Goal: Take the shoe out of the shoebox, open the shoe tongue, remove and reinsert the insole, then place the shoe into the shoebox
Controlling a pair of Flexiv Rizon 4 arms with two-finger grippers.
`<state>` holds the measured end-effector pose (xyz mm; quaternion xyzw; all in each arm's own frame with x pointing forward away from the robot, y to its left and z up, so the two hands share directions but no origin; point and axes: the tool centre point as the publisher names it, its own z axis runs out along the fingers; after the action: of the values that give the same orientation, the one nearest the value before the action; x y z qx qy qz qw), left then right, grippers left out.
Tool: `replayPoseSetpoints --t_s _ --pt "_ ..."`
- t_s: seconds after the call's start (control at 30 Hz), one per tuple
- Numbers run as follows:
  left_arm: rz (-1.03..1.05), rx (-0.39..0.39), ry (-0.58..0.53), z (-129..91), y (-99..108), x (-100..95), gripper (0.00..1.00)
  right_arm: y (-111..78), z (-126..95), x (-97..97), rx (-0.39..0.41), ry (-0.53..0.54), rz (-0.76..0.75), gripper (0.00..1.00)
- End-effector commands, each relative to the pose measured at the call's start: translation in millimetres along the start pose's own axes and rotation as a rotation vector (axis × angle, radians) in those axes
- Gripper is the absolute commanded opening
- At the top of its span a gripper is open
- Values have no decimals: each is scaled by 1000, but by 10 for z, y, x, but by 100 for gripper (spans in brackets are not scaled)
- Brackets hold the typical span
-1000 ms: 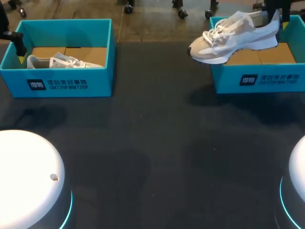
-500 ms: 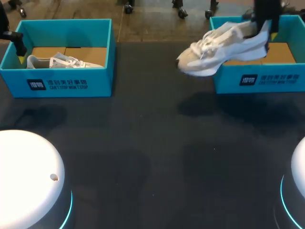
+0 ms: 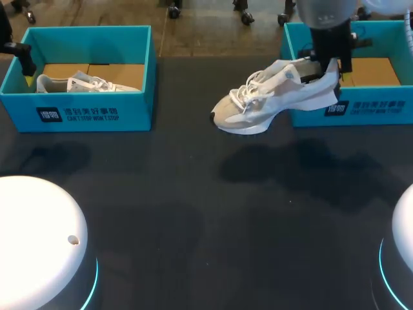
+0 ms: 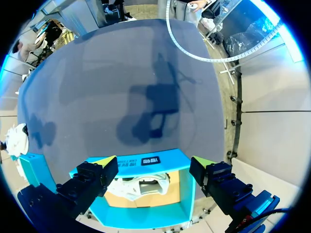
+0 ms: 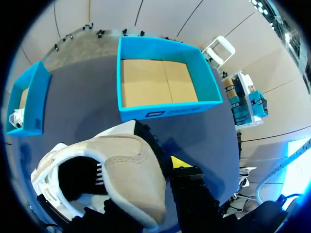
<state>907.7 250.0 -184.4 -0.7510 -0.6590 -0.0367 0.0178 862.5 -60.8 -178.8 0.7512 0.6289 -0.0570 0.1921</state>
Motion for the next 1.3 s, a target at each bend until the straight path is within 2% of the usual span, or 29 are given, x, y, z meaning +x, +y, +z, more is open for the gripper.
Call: replayPoseSetpoints --t_s 0.03,0.37,0.43,0.53,0.57,0.9,1.3 --pt "1 -3 2 0 -12 0 100 -7 2 -29 -3 8 1 0" --pt "1 -3 2 0 -12 0 100 -7 2 -29 -3 8 1 0" --pt "1 -3 2 0 -12 0 100 -89 -6 124 10 -11 -17 0" --pt "1 -3 2 0 -12 0 100 -295 -25 337 53 -51 -23 0" --pt "1 -3 2 0 -12 0 100 -422 -52 459 57 -58 -27 0" --pt "1 -3 2 0 -12 0 100 -1389 -135 1289 43 -21 34 0" --pt "1 -3 2 0 -12 0 100 -1389 -135 1289 43 -21 34 0"
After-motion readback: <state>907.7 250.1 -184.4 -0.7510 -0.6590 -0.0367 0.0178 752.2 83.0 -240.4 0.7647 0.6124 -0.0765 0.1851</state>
